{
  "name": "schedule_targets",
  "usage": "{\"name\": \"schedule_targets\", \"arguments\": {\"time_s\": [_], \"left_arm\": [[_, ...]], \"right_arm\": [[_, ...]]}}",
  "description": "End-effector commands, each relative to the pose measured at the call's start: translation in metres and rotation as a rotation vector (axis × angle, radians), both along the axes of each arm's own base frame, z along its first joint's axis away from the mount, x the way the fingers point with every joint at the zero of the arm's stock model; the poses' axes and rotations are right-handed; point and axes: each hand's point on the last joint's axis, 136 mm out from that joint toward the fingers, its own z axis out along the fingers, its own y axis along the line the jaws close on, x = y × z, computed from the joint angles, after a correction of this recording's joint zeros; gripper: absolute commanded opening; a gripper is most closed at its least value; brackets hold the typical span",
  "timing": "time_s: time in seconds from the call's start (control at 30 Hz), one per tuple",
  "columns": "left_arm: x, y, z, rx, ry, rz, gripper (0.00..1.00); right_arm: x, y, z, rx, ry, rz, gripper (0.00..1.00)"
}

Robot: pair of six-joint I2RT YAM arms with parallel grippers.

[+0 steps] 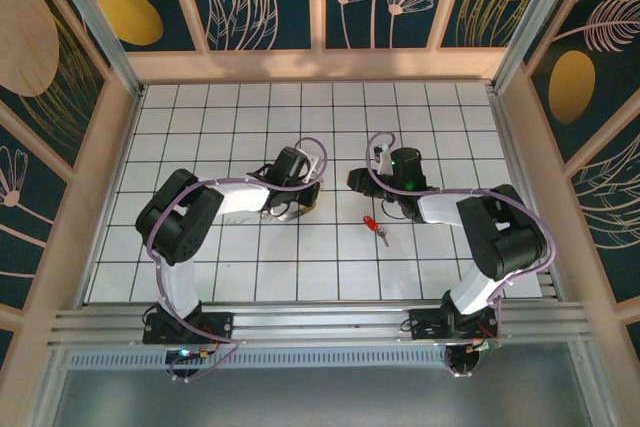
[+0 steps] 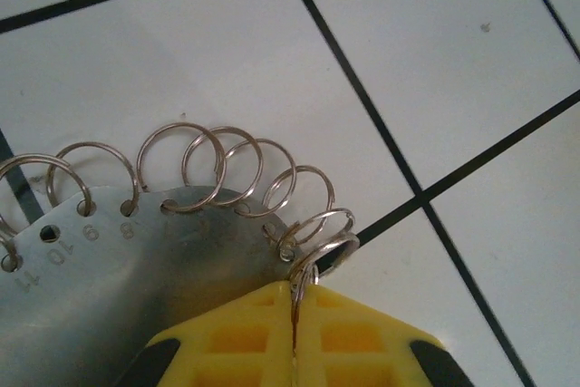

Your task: Put the keys on the keyring

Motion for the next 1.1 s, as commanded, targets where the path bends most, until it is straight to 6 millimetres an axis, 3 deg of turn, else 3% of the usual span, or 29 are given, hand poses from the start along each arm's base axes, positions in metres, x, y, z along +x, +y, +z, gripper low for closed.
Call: {"name": "schedule_targets", "arguments": {"time_s": [0.0,0.17,0.37,0.8,0.83,1.07], "left_arm": [[0.005,-0.003,0.001,0.026,0.023,0.016,0.0],[0.008,0.0,-0.001,0.049,0.027,0.033,0.0],[0.005,0.0,0.018,0.022,-0.042,-0.003,0.0],[-0.007,-0.027,0.097,-0.133,-0.206,-0.212,0.0],[-0.008,-0.029,0.115,-0.155,-0.24,-0.229,0.0],[-0.003,-0.046,0.169,-0.224,-0.356,-0.321,0.0]], "right_arm": [[-0.001,0.005,0.017,0.031,-0.052,0.021,0.46],[0.001,0.004,0.032,0.038,-0.088,0.01,0.58],[0.008,-0.007,0.053,0.029,-0.15,-0.063,0.76],[0.016,0.001,0.091,0.134,-0.216,-0.019,0.71],[0.017,0.001,0.094,0.14,-0.222,-0.019,0.71],[0.017,0.002,0.116,0.193,-0.265,0.018,0.68]]}}
